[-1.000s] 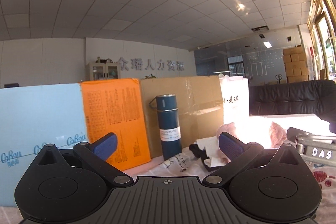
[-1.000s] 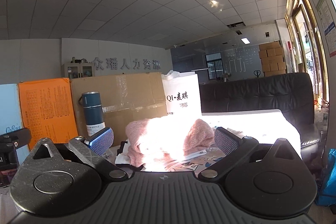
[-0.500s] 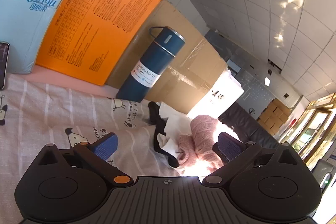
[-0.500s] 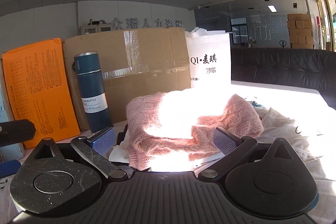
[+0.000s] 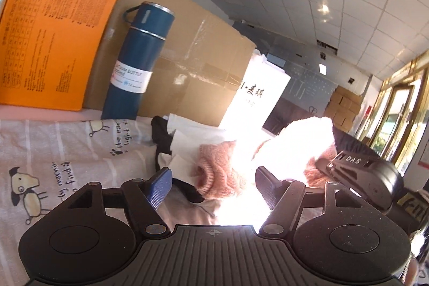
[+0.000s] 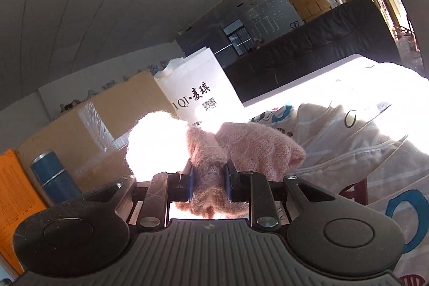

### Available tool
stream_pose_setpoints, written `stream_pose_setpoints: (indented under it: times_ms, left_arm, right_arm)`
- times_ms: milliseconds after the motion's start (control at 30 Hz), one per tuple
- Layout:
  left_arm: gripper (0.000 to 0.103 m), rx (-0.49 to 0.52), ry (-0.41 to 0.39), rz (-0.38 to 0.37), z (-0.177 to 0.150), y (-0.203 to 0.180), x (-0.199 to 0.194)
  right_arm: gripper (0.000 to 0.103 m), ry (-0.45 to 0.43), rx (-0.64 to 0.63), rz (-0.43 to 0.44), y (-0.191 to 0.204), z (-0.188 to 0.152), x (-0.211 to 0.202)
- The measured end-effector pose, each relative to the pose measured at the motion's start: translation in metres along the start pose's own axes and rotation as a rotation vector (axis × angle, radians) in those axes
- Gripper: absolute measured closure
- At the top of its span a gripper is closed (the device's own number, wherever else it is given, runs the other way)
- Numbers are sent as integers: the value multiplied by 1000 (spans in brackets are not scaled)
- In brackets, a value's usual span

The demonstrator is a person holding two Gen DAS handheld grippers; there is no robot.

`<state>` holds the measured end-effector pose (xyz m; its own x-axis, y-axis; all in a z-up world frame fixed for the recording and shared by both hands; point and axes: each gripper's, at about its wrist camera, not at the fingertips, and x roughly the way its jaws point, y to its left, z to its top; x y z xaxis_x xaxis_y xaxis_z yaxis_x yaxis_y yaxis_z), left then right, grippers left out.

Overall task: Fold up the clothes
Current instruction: 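Reach both grippers to the bundled pink sweater and close on it, then lift the pink sweater with both grippers and spread it over the bed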

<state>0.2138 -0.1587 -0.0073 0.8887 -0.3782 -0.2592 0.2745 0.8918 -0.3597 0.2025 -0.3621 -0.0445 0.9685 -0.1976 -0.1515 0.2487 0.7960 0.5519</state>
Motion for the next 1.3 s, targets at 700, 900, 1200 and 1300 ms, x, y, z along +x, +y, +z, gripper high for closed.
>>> stream_pose_setpoints:
  times_ms: [700,900,1200,1300]
  left_arm:
    - [87,180,11,-4,-2,-40,-7]
    - [87,211,-65,-14,13,-29,-89]
    - [87,222,-228,-49,36,-11,-216]
    - [87,227,-266,-30,41,0,-255]
  right_arm:
    - [83,-140,60,46,-12,7,-18]
    - [83,-187,46,176,13,15,-61]
    - [83,-157,5,406,84,18,-154]
    - [83,-149,-20,488,111,14,-189]
